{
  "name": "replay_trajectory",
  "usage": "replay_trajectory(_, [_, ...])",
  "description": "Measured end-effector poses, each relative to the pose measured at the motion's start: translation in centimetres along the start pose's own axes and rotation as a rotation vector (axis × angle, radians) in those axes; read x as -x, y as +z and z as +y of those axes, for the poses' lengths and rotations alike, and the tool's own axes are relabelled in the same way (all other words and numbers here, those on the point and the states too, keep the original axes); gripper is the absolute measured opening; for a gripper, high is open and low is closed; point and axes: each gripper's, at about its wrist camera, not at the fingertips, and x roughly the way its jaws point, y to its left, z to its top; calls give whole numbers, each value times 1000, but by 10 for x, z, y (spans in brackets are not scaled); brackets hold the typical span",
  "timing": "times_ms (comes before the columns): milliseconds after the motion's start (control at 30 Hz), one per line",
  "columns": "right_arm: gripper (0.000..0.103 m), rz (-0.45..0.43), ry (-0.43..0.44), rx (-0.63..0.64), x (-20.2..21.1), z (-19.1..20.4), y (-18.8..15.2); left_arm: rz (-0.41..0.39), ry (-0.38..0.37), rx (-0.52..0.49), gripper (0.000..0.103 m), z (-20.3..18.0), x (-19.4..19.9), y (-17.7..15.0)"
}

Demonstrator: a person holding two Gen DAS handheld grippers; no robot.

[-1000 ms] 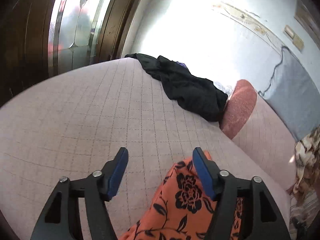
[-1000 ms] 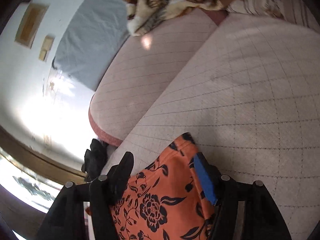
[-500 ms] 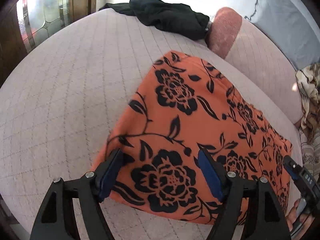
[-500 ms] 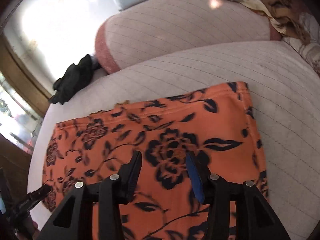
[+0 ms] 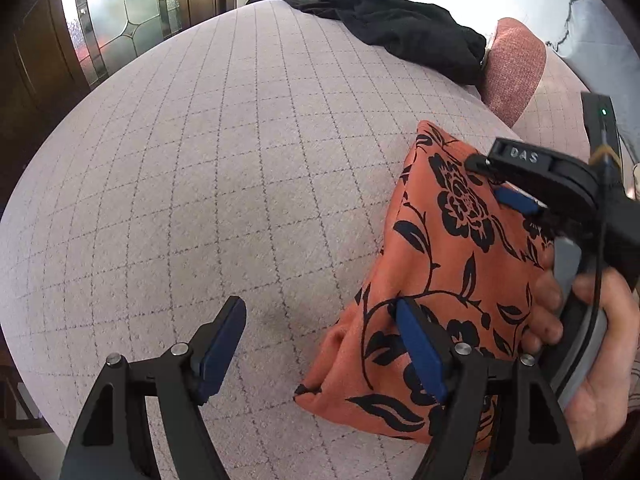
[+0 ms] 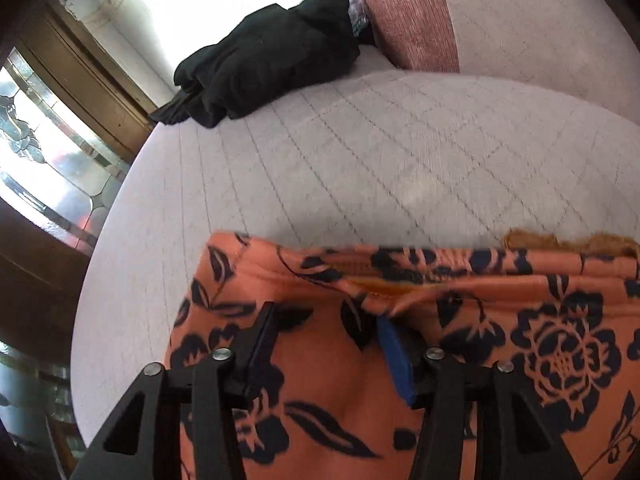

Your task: Fold small clothes

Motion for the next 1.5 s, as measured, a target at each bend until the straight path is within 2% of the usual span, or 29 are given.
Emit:
replay_trajectory(100, [55, -8, 17, -60, 4, -5, 5, -33, -20, 5, 78, 0, 7, 2])
replay_trajectory(200, [55, -88, 87, -95, 40, -20, -3, -119, 9, -35, 78, -4, 27, 3])
replay_trajectory(300, [55, -149, 40, -62, 90, -43, -23, -166, -3, -90, 78, -21, 40, -3])
replay_trajectory(367, [55, -158, 3, -65, 122, -71, -43, -156, -9, -128, 78, -35, 37, -6])
replay_trajectory(567, [55, -96, -139, -165, 191, -166, -116, -73, 28, -247, 78, -75, 12, -27])
replay_trajectory(633, [55, -81, -158, -201, 206, -190, -141, -34, 50, -260, 78, -79, -2, -31])
replay_trajectory(700, [54, -3, -166, -254, 204, -214, -164, -35, 82, -266, 87, -78, -12, -33])
replay_trajectory(733, [52, 26, -165, -279, 201, -224, -174, -37, 80, -257, 88, -75, -13, -34])
replay_trajectory(867, [52, -48, -111, -301, 225, -229, -193, -69, 55, -198, 88, -58, 6, -48])
replay_trajectory(933, [52, -113, -67, -330, 240, -233, -200, -96, 49, -210, 88, -56, 15, -58])
replay_trajectory(1000, [53, -125, -76, -359, 248, -241, -206, -116, 61, -220, 88, -51, 24, -71])
replay_trajectory(1067, [53, -67, -92, -405, 239, -255, -210, -96, 43, -204, 88, -41, 27, -82])
replay_trajectory(1100, [53, -31, -72, -424, 232, -262, -212, -78, 37, -180, 88, -37, 27, -85])
replay_trajectory(1200, [53, -67, -19, -445, 241, -264, -210, -56, -35, -111, 86, -21, 32, -93])
replay_trajectory(1333, [53, -146, 51, -415, 260, -257, -213, -78, -109, -88, 86, -12, 47, -108])
replay_trajectory(1400, [53, -141, 116, -417, 263, -255, -215, -61, -154, -94, 86, -12, 47, -112])
replay_trajectory(1500, [53, -73, 228, -477, 254, -254, -221, 18, -279, -53, 84, -10, 36, -110])
